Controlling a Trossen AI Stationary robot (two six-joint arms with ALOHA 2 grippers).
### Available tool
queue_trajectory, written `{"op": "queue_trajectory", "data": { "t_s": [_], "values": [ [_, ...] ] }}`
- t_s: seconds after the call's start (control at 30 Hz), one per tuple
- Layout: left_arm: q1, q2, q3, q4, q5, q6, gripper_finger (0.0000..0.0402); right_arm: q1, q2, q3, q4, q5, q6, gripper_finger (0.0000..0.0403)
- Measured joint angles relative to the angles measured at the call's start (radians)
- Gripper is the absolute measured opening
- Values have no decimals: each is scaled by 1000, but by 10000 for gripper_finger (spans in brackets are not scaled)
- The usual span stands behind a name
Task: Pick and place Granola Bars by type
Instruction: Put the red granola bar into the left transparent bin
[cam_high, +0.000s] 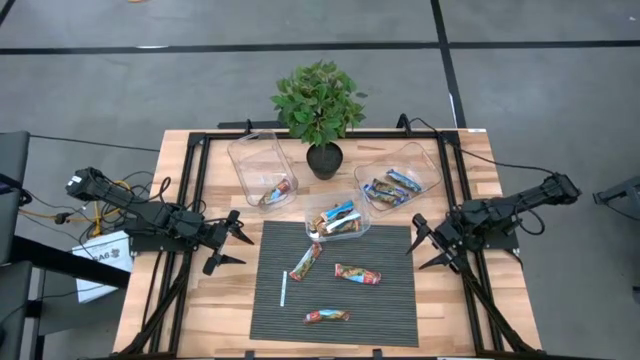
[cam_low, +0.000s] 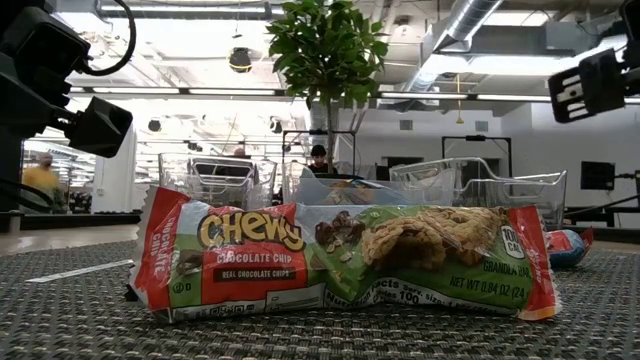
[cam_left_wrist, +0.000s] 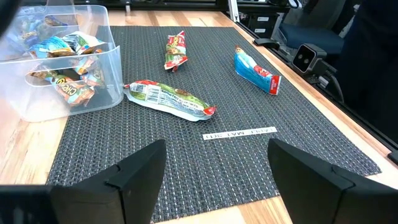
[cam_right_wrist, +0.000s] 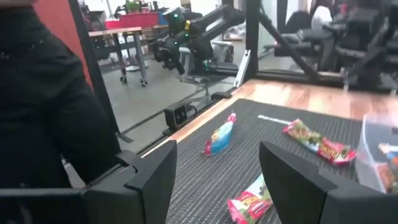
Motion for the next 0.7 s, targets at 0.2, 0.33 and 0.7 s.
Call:
{"op": "queue_trajectory", "data": {
  "t_s": [0.2,0.33,0.7],
  "values": [
    [0,0,0,0,0,0,274,0,0,0,-33,106,-37,221],
    [0,0,0,0,0,0,274,0,0,0,-49,213,-37,221],
    [0,0,0,0,0,0,274,-1,1,-1,-54,247,-37,221]
  ]
}}
